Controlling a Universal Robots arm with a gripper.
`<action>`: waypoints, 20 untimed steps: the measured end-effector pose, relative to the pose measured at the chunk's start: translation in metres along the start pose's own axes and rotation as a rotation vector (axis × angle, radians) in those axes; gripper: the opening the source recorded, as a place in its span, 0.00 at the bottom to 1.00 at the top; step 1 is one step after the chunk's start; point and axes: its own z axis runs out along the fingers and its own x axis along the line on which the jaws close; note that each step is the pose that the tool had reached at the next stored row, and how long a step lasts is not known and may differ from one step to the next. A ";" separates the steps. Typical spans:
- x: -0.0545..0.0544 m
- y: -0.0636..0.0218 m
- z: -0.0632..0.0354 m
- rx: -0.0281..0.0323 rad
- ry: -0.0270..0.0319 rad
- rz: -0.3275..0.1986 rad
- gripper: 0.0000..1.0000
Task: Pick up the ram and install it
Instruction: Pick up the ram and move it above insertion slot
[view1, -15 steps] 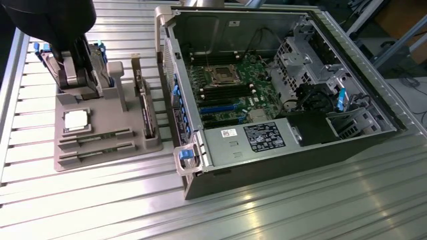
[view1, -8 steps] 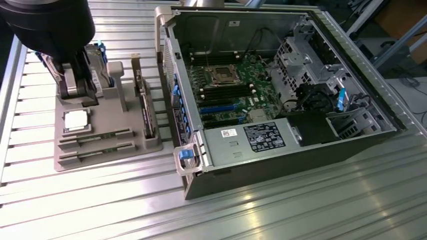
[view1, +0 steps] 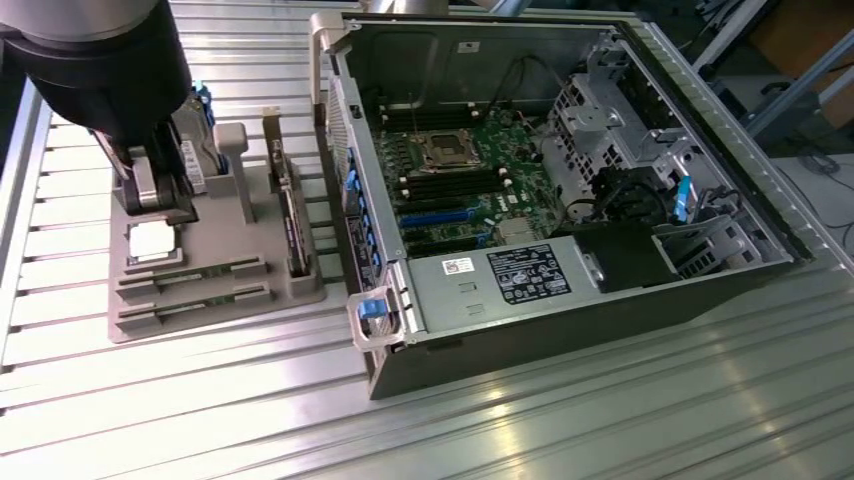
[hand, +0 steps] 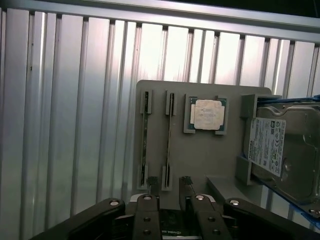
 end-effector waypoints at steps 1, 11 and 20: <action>0.000 0.0001 0.0032 0.0000 0.0000 -0.002 0.30; 0.003 0.0014 0.0328 -0.0004 -0.0001 -0.018 0.30; 0.021 0.0048 0.0602 -0.0005 0.0001 -0.018 0.30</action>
